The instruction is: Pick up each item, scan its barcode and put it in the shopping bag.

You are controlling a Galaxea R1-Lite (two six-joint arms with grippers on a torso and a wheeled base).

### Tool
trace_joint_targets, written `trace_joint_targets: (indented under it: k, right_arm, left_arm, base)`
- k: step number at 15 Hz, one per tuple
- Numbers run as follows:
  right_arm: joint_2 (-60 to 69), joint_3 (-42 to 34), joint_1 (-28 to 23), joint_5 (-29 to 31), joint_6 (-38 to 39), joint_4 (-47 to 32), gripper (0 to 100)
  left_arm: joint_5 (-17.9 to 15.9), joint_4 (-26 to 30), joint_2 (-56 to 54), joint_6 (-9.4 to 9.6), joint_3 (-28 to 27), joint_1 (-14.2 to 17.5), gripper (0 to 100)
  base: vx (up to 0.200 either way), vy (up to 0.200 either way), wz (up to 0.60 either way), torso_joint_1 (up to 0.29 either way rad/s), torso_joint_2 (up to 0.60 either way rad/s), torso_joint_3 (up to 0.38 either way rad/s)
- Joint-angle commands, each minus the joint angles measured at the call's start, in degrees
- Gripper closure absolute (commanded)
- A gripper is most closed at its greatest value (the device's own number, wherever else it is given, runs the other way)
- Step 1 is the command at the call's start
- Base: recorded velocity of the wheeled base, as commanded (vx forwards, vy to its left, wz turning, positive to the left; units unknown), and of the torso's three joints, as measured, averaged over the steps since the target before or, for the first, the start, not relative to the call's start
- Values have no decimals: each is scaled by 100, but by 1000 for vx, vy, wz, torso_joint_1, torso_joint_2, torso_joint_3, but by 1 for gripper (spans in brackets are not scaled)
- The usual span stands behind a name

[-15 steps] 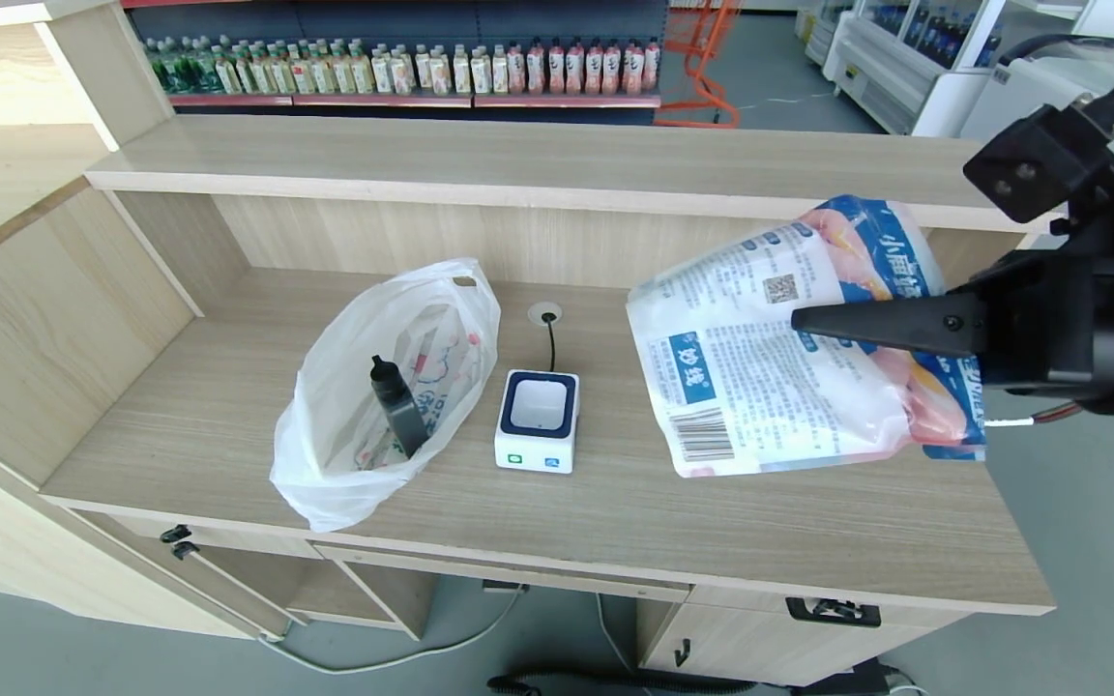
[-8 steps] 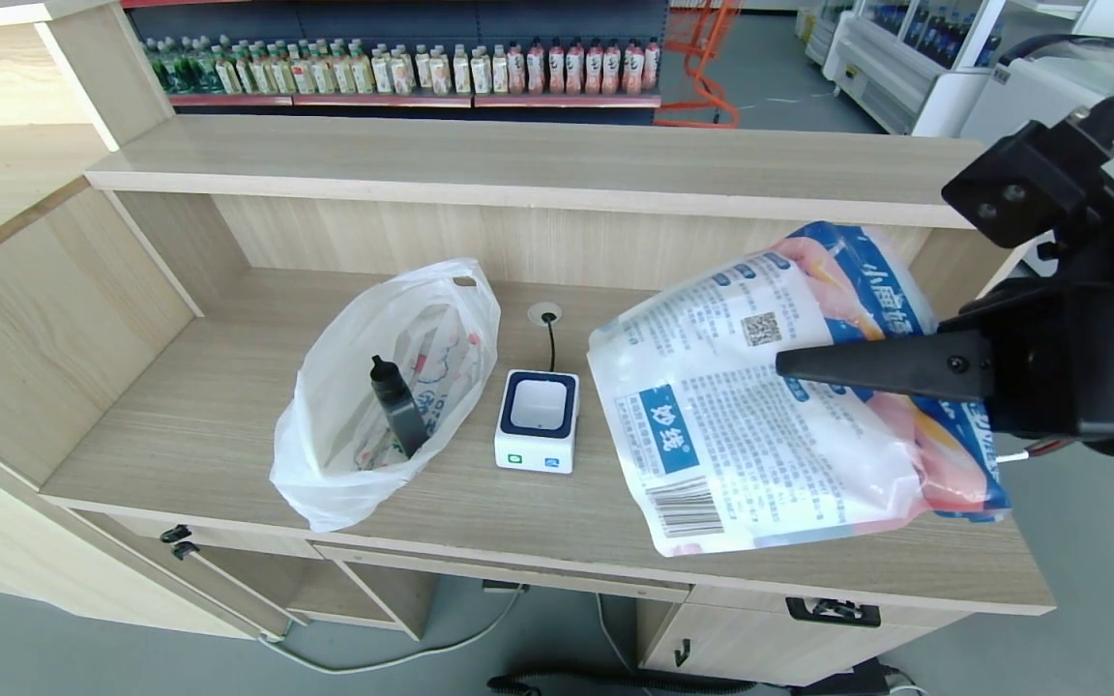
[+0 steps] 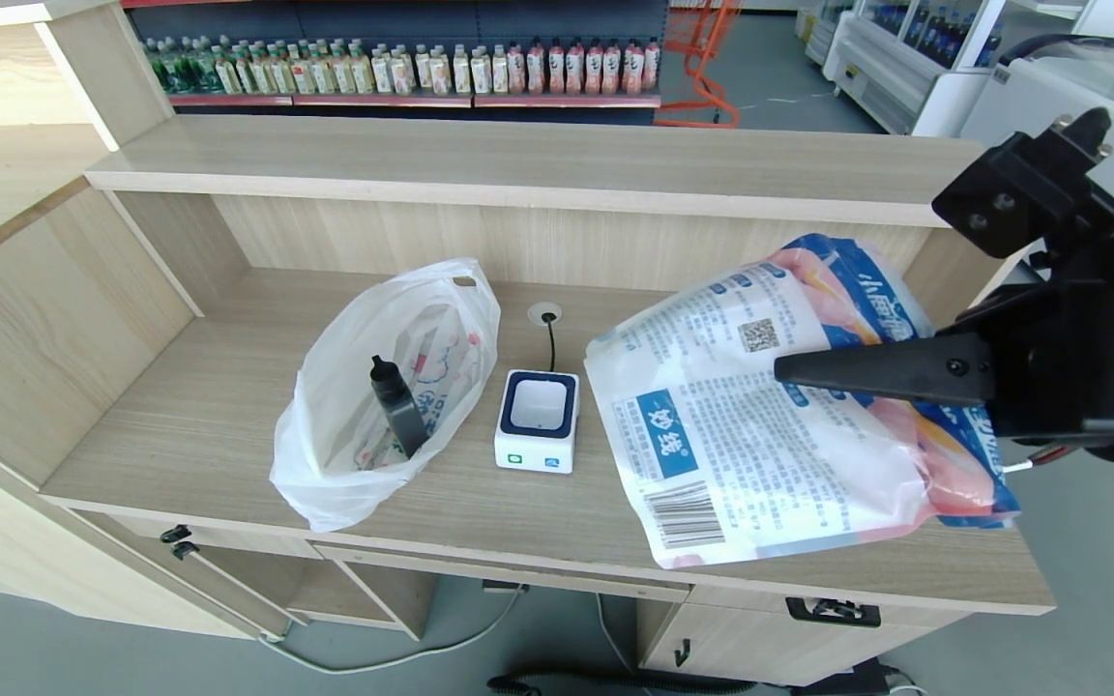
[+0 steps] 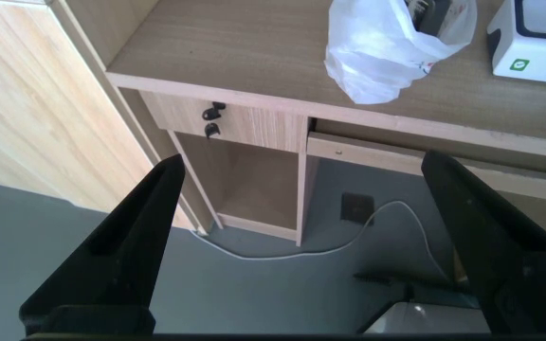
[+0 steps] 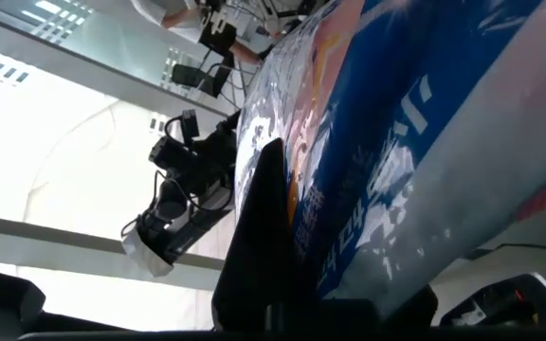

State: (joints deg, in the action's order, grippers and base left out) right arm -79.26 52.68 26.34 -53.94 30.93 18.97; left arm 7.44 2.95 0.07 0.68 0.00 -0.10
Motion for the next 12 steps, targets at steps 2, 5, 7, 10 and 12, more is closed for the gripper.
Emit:
trace_joint_targets:
  k: [2, 5, 7, 10, 12]
  right_arm:
    - [-10, -12, 2, -2, 1, 2, 100]
    - [-19, 6, -6, -2, 1, 2, 100]
    - [-19, 6, -15, -2, -8, 2, 100]
    - [-37, 15, -24, -11, -17, 19, 100]
    - [-28, 23, -50, -11, -34, 19, 100]
  left_arm:
    - [3, 4, 1, 2, 0, 1, 0]
    - [3, -5, 1, 2, 0, 1, 0]
    - [3, -5, 1, 2, 0, 1, 0]
    - [3, 4, 1, 2, 0, 1, 0]
    - [3, -5, 1, 2, 0, 1, 0]
  base:
    - [0, 0, 0, 0, 0, 0]
    - [0, 0, 0, 0, 0, 0]
    - [0, 0, 0, 0, 0, 0]
    - [0, 0, 0, 0, 0, 0]
    - [0, 0, 0, 0, 0, 0]
